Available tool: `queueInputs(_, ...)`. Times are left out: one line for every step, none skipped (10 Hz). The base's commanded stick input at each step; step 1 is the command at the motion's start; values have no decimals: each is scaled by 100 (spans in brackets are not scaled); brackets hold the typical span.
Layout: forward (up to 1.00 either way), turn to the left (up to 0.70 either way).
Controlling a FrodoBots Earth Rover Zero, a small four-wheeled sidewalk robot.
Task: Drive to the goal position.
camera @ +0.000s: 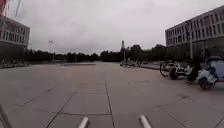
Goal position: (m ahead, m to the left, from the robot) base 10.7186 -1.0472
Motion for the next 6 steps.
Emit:
queueInputs(25,0)
queueInputs(0,0)
queueInputs(52,0)
queueInputs(70,0)
queueInputs(70,0)
queueInputs(78,0)
